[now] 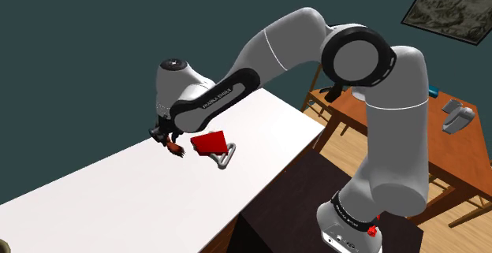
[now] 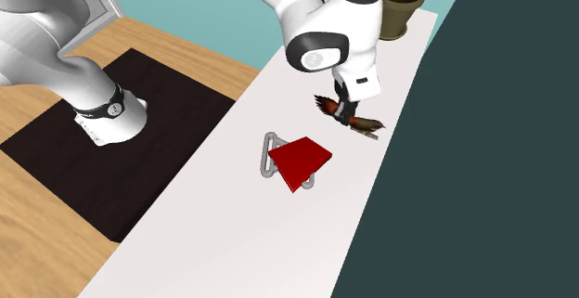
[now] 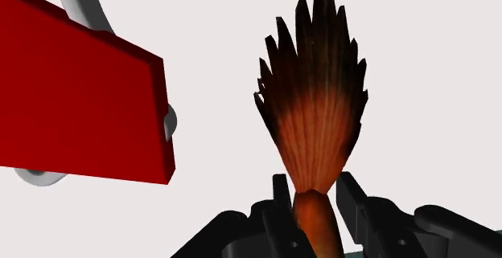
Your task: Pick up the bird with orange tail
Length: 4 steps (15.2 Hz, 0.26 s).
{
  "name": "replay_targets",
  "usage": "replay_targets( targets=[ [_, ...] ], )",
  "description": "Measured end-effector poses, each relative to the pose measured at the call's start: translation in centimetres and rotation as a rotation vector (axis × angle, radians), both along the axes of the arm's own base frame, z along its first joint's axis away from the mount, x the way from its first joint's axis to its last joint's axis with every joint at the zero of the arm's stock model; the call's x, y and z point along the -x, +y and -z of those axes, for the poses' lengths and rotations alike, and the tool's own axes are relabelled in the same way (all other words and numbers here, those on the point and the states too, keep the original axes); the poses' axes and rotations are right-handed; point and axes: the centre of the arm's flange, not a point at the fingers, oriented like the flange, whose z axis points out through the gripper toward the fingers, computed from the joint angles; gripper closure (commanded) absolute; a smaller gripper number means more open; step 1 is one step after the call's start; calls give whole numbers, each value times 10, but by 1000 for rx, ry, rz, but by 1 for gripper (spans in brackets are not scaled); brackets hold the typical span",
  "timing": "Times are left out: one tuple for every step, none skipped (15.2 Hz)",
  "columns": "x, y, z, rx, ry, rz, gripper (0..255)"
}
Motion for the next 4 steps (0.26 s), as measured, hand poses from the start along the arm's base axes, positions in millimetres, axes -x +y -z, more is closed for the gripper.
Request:
replay_targets(
  targets=[
    [1,1,-5,0,0,0,255],
    [0,1,-10,0,0,0,255],
    [1,1,-16,0,0,0,255],
    [1,1,-19,0,0,0,255]
  ],
)
